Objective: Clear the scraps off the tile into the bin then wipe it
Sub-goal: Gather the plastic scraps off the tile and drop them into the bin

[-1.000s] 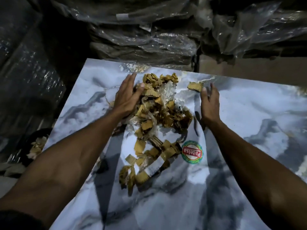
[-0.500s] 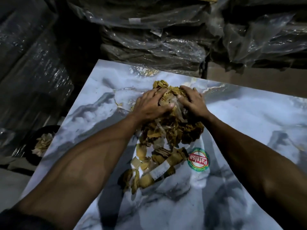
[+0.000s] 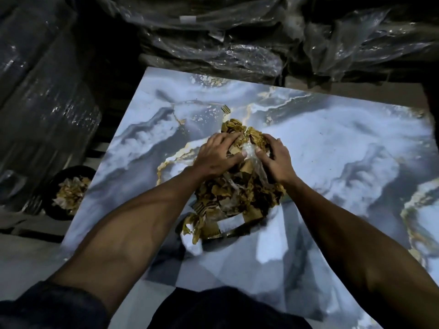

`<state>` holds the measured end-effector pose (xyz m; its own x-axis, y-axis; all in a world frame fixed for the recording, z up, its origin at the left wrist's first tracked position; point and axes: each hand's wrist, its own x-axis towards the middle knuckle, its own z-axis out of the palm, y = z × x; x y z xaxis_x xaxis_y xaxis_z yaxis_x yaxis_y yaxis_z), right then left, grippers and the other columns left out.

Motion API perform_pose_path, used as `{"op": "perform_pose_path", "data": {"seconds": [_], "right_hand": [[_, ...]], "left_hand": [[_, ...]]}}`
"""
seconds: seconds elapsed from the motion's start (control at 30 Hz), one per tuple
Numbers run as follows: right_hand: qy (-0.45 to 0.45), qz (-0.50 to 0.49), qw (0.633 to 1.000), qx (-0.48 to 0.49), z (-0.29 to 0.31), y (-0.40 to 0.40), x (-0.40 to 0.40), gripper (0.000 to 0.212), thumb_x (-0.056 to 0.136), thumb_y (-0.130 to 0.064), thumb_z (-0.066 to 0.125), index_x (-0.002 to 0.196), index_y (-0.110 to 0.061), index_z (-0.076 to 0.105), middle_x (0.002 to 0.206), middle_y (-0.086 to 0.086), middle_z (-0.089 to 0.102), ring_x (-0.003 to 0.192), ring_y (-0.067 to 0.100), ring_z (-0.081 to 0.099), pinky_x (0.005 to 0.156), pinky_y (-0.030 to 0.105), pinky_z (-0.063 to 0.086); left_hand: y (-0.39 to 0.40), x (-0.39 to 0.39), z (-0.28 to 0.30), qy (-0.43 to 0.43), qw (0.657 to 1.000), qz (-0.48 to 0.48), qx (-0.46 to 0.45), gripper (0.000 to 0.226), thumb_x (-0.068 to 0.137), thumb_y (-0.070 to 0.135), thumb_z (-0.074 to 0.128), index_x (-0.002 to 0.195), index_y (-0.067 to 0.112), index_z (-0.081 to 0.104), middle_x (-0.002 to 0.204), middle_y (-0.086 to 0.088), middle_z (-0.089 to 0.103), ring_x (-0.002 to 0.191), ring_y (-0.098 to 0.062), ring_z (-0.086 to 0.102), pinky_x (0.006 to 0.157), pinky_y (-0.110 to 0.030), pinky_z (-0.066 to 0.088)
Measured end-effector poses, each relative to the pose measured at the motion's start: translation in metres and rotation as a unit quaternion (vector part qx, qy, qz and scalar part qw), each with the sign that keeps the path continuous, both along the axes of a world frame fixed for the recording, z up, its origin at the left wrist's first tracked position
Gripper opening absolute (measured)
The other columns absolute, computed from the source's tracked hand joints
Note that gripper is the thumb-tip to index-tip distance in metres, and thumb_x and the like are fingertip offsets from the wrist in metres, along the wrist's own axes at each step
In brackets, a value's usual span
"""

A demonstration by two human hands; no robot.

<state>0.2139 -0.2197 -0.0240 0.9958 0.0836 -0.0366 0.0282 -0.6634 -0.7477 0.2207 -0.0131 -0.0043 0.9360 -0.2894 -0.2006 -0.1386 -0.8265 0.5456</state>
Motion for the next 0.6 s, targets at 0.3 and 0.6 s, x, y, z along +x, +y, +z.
{"op": "perform_pose_path", "data": {"seconds": [0.3,0.6], "right_hand": [[0.042,-0.093,0.984,0.145,0.004,-0.012,-0.009,0.05,0.1,-0.035,0.05,0.147,-0.022,0.038,0.153,0.003,0.037,0.137,0.017,0.038,0.112,0.033,0.033],[0.056,-0.101,0.976,0.186,-0.001,-0.024,0.028,0.053,0.1,-0.041,0.048,0.149,-0.025,0.035,0.155,-0.002,0.035,0.139,0.011,0.035,0.114,0.032,0.032]], "left_hand": [[0.018,0.007,0.009,-0.03,0.993,0.046,-0.109,0.058,0.086,0.069,0.034,0.136,0.039,0.031,0.143,0.002,0.021,0.107,-0.024,0.056,0.094,-0.048,0.049],[0.002,0.104,0.004,0.054,0.998,0.021,0.023,0.065,0.098,0.06,0.023,0.154,0.026,0.017,0.163,0.0,0.006,0.15,-0.02,0.003,0.118,-0.04,0.007]]}}
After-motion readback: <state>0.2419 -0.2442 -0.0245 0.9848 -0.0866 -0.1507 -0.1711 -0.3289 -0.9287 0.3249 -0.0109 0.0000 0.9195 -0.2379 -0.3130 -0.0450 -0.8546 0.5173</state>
